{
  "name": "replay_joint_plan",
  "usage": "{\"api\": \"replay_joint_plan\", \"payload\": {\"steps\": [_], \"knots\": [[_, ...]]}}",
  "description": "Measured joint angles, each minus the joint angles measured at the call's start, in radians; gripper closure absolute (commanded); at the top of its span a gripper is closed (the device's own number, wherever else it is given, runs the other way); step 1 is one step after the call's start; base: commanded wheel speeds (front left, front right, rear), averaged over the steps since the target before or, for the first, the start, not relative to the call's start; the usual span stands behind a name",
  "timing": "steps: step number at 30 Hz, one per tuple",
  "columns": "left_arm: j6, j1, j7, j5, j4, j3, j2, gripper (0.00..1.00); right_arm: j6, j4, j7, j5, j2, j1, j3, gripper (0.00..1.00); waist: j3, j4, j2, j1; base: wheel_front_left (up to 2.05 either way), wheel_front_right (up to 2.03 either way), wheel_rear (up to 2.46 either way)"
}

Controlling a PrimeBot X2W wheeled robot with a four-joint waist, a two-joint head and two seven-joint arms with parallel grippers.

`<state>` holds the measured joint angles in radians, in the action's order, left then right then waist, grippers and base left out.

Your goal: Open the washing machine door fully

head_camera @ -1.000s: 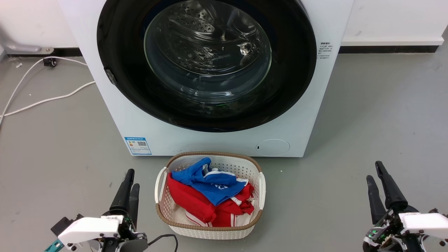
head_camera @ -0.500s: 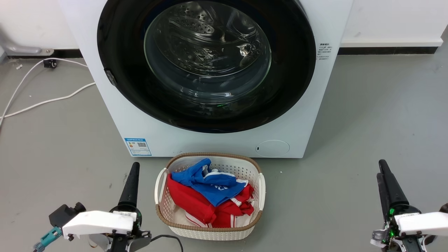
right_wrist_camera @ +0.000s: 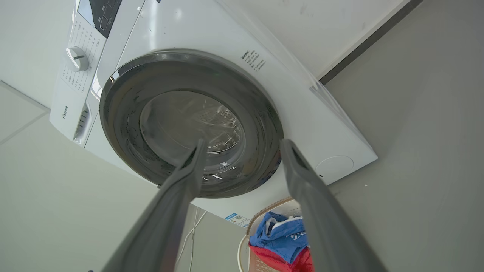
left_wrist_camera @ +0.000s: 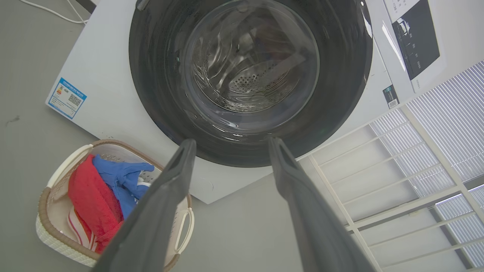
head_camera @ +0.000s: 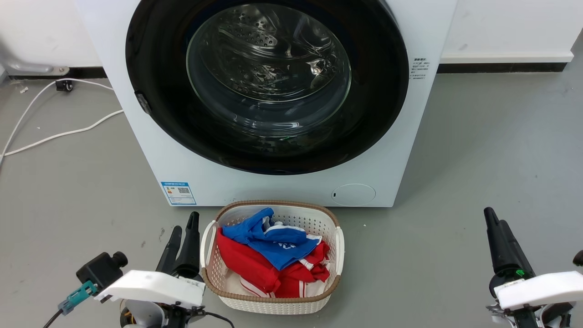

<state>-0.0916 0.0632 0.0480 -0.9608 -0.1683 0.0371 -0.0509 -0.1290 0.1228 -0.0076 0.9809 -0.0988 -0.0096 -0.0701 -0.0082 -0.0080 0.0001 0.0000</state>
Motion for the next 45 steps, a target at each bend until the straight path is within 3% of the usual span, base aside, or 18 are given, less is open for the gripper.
{"api": "replay_joint_plan", "payload": {"steps": [18,45], "knots": [[0.075,0.002,0.06,0.343,0.017,0.081,-0.072,0.0,0.0,-0.069,0.006,-0.357,-0.005,0.021,0.022,0.0,-0.004,-0.006,0.0,0.0,0.0,0.0,0.0],[0.137,0.013,0.13,0.596,0.012,0.176,-0.121,0.0,0.0,-0.116,0.0,-0.658,0.003,0.055,0.023,0.0,-0.011,-0.013,0.0,0.0,0.0,0.0,0.0]]}}
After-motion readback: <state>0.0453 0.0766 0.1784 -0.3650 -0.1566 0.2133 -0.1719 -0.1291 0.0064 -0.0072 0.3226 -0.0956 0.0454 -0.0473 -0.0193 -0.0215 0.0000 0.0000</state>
